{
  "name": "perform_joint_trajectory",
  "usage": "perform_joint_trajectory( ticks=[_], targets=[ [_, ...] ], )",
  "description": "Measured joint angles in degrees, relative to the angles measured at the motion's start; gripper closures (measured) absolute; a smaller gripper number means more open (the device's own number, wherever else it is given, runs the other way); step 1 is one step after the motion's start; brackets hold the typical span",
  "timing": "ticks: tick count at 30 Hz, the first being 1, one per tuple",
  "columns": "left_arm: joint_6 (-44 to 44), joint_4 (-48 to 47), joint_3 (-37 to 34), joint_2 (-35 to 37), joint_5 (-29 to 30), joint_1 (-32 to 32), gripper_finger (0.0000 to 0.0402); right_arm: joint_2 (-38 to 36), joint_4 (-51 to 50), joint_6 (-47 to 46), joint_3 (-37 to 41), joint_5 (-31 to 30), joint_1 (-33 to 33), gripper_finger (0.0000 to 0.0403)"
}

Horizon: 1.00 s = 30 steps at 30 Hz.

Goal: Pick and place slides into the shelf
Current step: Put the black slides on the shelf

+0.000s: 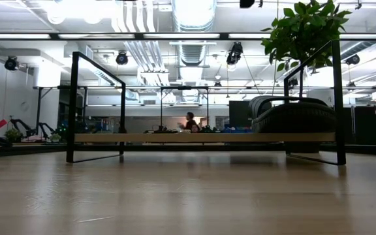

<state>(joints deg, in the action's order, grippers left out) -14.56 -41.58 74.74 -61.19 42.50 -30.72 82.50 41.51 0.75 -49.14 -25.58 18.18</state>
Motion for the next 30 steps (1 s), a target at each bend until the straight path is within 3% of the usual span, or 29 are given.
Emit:
perform_joint_trajectory(
  ticks=[4,21,26,30],
  targets=[
    [0.90,2.30,0.00,-0.65,0.04,0.00,0.0401,1.22,4.94,2.12,0.36,-1.03,-0.47,0.0183],
    [4.50,5.59,0.06,-3.32,1.57,0.24,0.0401,6.59,4.62,3.83,-6.83,-2.55,-1.67,0.0188],
    [4.68,5.60,0.13,-3.71,1.58,0.26,0.0401,6.58,3.47,3.39,-6.87,-3.00,-2.12,0.0219],
    [4.87,5.66,0.13,-3.61,1.71,0.28,0.0401,6.58,3.04,3.74,-6.87,-3.08,-2.10,0.0273]
  ],
)
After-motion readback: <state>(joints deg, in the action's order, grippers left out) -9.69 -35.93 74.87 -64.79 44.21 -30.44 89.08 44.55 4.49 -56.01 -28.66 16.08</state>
